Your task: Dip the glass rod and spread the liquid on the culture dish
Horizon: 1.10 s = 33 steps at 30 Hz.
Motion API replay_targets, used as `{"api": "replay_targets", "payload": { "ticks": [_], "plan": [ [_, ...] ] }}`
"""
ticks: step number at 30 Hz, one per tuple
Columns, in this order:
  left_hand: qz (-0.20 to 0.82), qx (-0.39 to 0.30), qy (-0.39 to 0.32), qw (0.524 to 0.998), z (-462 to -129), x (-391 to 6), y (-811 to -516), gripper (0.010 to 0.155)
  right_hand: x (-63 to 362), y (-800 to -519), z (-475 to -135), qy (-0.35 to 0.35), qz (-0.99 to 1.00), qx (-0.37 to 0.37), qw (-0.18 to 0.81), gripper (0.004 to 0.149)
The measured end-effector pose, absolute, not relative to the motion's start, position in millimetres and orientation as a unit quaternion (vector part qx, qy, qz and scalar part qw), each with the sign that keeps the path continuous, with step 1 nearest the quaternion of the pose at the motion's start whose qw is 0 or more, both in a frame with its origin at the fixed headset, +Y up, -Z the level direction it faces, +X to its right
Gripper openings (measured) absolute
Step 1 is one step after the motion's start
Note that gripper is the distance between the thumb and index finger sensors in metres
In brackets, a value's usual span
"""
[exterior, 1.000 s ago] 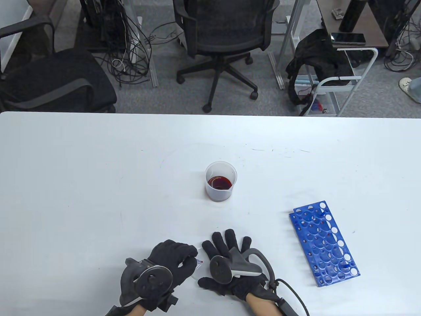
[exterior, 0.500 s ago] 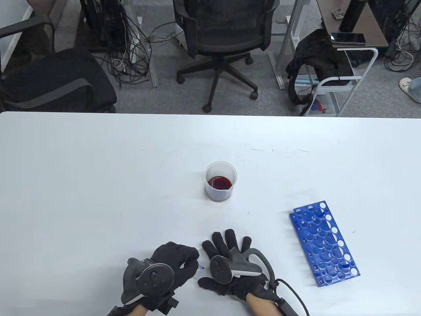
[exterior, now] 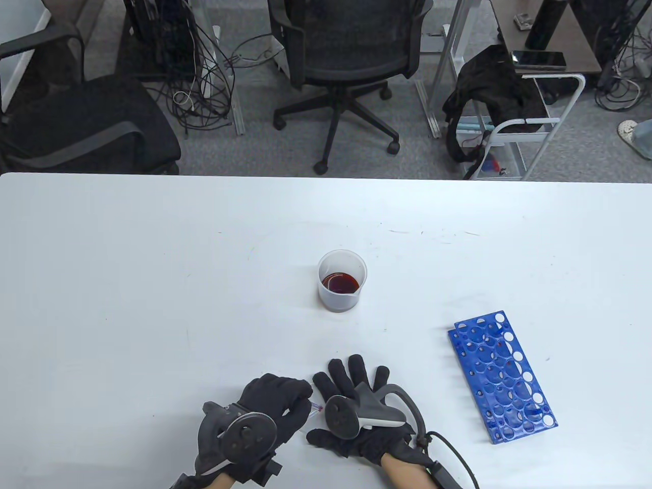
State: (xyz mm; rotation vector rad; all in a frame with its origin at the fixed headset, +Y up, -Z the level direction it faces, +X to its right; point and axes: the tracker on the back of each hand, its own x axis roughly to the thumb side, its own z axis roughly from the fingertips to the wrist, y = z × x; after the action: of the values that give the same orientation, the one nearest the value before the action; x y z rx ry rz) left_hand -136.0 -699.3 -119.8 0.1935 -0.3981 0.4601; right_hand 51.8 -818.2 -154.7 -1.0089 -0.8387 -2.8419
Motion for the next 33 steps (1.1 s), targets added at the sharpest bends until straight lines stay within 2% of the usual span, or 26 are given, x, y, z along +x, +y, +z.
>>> {"api": "replay_targets", "payload": {
  "ticks": [12,24,33],
  "plan": [
    [0.202,0.093,-0.193,0.956,-120,-138,-696,0.038,52,-818,-155,-0.269,-0.908,-0.322,0.004,0.101],
    [0.226,0.081,-0.209,0.948,-118,-135,-699,0.038,52,-818,-155,-0.269,-0.908,-0.322,0.004,0.101],
    [0.209,0.100,-0.224,0.947,-111,-124,-701,0.038,52,-818,-155,-0.269,-0.908,-0.322,0.004,0.101]
  ]
}}
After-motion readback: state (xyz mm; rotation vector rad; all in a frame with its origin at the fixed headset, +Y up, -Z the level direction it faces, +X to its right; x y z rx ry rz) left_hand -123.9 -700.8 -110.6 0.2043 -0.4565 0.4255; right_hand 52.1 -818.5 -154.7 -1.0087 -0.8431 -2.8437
